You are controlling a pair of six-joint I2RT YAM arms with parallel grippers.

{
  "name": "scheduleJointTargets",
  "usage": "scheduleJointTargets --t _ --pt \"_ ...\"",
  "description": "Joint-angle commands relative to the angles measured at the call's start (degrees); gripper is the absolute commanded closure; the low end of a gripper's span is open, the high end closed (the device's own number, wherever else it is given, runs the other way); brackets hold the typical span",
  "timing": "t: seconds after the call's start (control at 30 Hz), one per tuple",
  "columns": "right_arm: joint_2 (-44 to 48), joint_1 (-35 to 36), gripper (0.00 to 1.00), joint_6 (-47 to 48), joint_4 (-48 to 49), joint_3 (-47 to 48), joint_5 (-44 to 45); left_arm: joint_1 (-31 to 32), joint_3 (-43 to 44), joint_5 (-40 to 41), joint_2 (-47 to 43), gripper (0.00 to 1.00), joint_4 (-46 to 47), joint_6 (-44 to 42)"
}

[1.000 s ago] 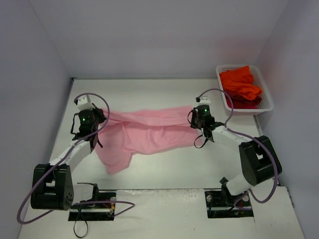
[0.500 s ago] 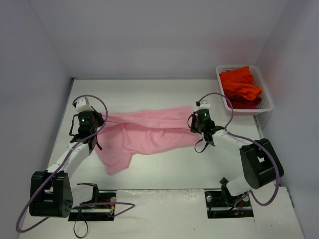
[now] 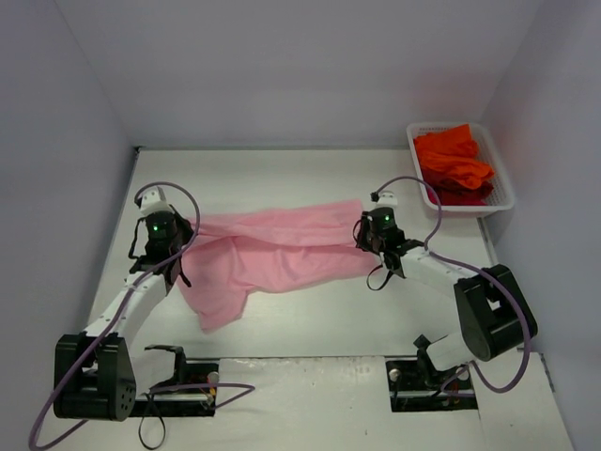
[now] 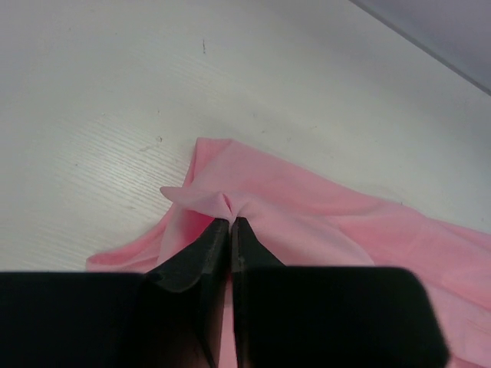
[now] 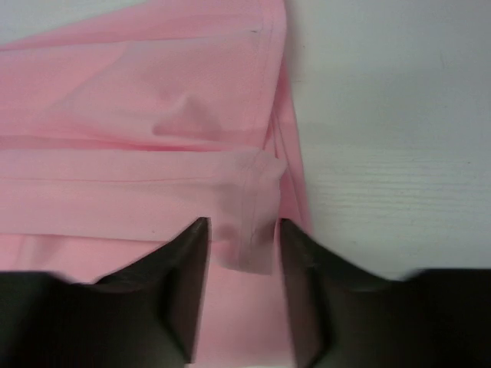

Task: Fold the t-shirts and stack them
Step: Fold the tshirt

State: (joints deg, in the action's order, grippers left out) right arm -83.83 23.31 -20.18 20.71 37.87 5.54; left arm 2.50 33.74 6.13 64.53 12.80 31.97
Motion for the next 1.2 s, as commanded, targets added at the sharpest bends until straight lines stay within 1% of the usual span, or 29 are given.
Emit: scheduleJointTargets --t 0.0,0.03,0.07,0.1,0.17,0.2,0.23,0.27,0.33,0.37,0.47,0.77,0.93,1.1,1.17 --pt "1.9 0.3 0.54 -2.1 0.5 1.0 2.5 -0.3 1.9 1.1 -2.0 0.89 1.0 1.1" --pt "1.9 0.4 0.42 -2.3 0.3 1.0 2.7 -0.4 1.9 0.9 -2.0 0.81 1.0 1.1" --pt "1.8 0.4 0.34 -2.5 0.2 1.0 2.7 -0.3 1.9 0.8 -2.0 0.76 0.9 1.2" --pt "1.8 0.5 0.31 -2.9 0.1 1.0 2.8 -0.3 2.0 1.0 -2.0 0.75 0.8 1.3" --pt "2.0 0.8 0.2 -3.5 -0.1 1.0 3.9 -0.2 1.9 1.7 -2.2 0.73 0.2 1.5" --pt "2.1 0.8 0.15 -3.7 -0.7 1.0 4.1 -0.2 1.9 2.0 -2.3 0.7 0.0 1.9" --pt "2.3 0.9 0.05 -4.6 -1.1 1.2 4.9 -0.2 1.9 2.1 -2.4 0.63 -0.6 2.0" --pt "2.4 1.0 0.03 -5.0 -2.0 1.4 5.4 -0.2 2.1 2.6 -2.6 0.6 -1.1 2.3" --pt "2.9 1.0 0.0 -6.0 -2.5 1.6 6.0 -0.2 2.3 3.2 -3.1 0.55 -2.4 2.6" --pt "3.3 1.1 0.0 -6.2 -2.7 1.5 6.3 -0.1 2.4 3.4 -3.4 0.5 -2.6 2.6" --pt "4.5 1.3 0.0 -6.6 -3.2 1.9 6.2 -0.1 2.7 4.1 -3.8 0.46 -3.5 2.3" --pt "6.2 3.0 0.0 -7.9 -3.7 2.3 5.6 0.5 4.1 2.4 -2.8 0.45 -2.5 2.9" --pt "5.1 6.6 0.0 -9.0 -3.7 3.6 6.0 1.4 5.7 0.0 -0.6 0.45 -1.1 3.6" --pt "2.8 11.4 0.0 -10.5 -3.9 5.2 7.8 6.5 7.9 3.0 1.7 0.45 -3.8 4.7" --pt "2.0 13.2 0.0 -10.9 -4.1 5.6 8.7 7.4 8.2 3.2 2.3 0.45 -4.4 4.9"
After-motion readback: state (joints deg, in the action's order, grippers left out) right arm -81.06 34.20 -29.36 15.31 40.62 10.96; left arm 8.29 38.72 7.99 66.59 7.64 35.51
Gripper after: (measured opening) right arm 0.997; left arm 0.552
